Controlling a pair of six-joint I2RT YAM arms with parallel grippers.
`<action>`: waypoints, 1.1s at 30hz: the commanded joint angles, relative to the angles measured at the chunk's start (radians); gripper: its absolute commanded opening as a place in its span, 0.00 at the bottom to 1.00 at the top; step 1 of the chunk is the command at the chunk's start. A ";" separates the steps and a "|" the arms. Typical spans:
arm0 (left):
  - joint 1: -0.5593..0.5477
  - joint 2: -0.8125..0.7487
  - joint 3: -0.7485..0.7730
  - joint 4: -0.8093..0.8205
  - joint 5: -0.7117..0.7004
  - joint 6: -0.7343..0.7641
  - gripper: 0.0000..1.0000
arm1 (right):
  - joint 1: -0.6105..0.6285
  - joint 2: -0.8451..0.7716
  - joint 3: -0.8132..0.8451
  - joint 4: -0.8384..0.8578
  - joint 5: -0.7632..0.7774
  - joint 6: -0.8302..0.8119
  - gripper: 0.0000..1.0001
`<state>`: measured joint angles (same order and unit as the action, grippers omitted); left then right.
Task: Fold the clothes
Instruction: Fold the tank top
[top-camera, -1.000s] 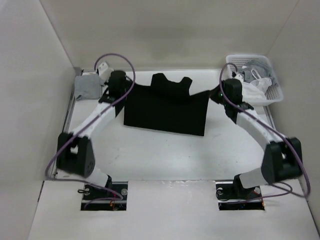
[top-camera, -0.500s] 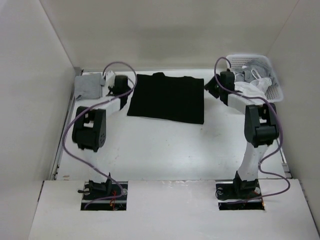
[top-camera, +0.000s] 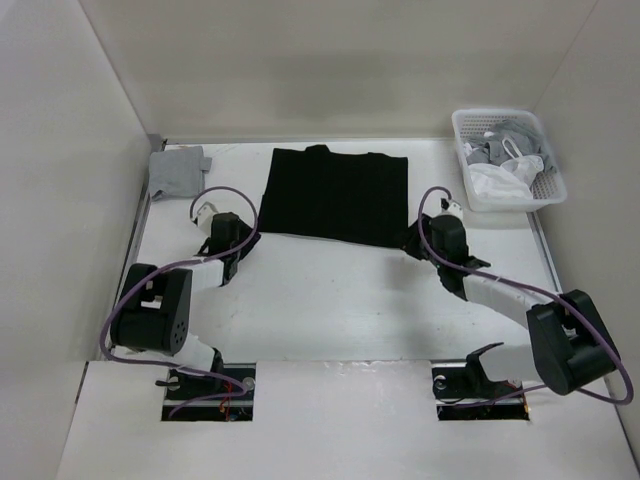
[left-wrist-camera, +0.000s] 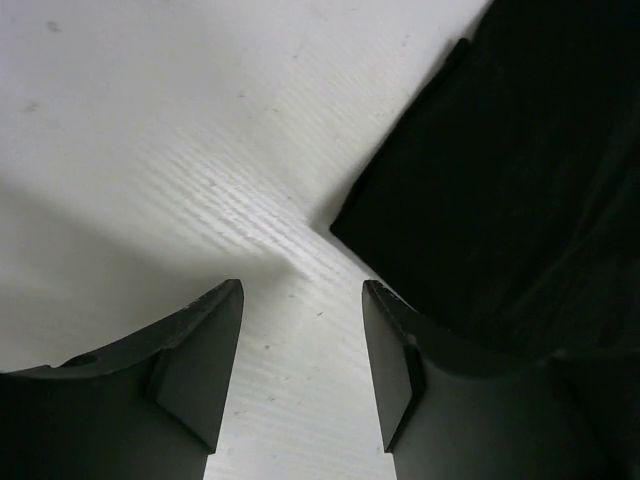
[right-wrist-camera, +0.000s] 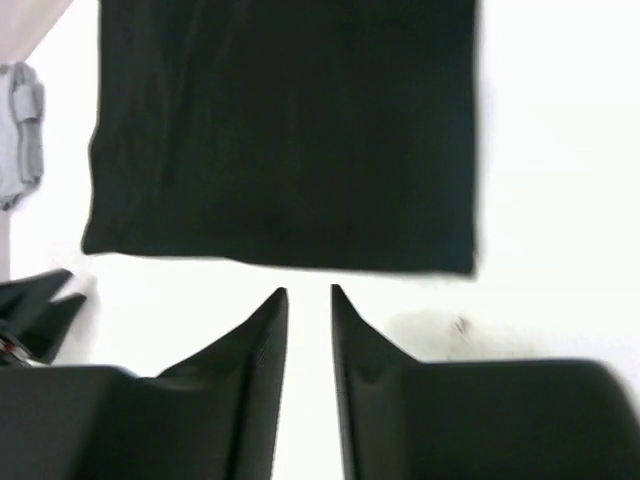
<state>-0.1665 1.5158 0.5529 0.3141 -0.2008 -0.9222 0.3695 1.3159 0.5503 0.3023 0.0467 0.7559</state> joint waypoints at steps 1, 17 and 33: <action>0.009 0.058 0.033 0.157 0.095 -0.046 0.49 | 0.013 -0.033 -0.064 0.069 0.074 0.023 0.31; 0.043 0.181 0.084 0.264 0.018 -0.136 0.06 | -0.005 0.020 -0.132 0.087 0.147 0.118 0.45; 0.077 0.190 -0.019 0.335 0.123 -0.178 0.29 | -0.002 0.118 -0.055 0.052 0.190 0.223 0.49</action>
<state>-0.1104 1.7081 0.5598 0.6128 -0.1123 -1.0752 0.3679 1.4250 0.4725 0.3153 0.2092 0.9371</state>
